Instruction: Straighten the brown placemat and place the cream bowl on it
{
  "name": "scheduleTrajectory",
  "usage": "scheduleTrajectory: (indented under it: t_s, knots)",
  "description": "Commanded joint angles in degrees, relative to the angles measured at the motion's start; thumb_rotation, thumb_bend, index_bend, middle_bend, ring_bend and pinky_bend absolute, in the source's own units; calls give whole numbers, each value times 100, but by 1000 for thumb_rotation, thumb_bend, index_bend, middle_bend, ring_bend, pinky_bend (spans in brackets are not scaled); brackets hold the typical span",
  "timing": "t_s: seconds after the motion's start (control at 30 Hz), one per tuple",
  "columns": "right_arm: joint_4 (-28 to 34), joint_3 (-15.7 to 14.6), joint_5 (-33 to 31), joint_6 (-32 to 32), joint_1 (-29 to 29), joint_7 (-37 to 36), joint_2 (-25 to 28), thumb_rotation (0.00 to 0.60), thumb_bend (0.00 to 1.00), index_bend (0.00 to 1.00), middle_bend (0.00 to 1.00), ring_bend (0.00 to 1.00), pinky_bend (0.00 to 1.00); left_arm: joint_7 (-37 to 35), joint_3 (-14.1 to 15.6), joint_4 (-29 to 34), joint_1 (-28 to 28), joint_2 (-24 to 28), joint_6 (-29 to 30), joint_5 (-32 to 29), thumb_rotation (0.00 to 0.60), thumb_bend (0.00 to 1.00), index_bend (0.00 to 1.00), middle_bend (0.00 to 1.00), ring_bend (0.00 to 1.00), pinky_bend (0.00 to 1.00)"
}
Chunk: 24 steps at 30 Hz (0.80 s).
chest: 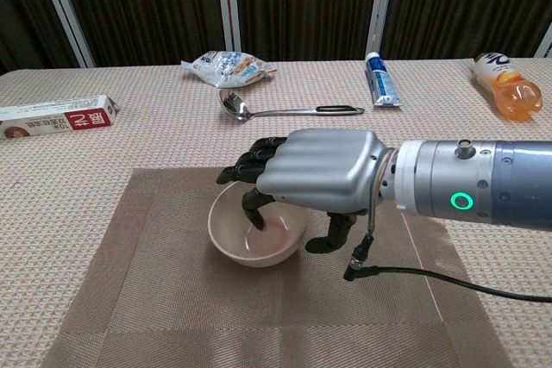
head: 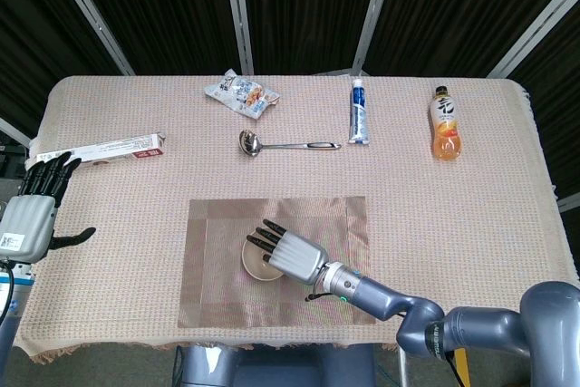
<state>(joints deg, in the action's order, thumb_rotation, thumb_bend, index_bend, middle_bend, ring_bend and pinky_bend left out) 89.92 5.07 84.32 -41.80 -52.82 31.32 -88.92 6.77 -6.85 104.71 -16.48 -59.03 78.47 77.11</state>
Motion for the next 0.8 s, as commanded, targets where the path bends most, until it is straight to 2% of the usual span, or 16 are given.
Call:
scheduleTrajectory:
  t_s: [0.03,0.2,0.33,0.43,0.5,0.6,0.8]
  knots:
    - [262,-72,-102,-172,149,91,187,600,92,0,0,0,0,-2,-5,0,13,11,22,18,600,0,0,0,0,0]
    - [755,-231,-58,-584,445,208,665,600,87,0,0,0,0,-2,-14,27,66,37,126,73,600,0,0,0,0,0]
    - [1229,-404,-38,-1244,913,381,1295,600,85,0,0,0,0,12,36,66,163,73,261,182,600,0,0,0,0,0]
    - [1345,-425,-35,-1770,1236,324,1608,600,61,0,0,0,0,157,51,15,236,76,432,258,600,0,0,0,0,0]
    - [1379,-448,-25,-2614,1768,24,2024,600,20,0,0,0,0,338,102,-37,370,18,710,400,600,0,0,0,0,0]
    - [1184,-513,36,-3397,2315,-512,2302,600,0,0,0,0,0,321,207,-21,529,-34,875,488,600,0,0,0,0,0]
    - [664,-532,-28,-4503,3145,-1718,2441,600,0,0,0,0,0,248,429,-49,783,-51,1017,579,600,0,0,0,0,0]
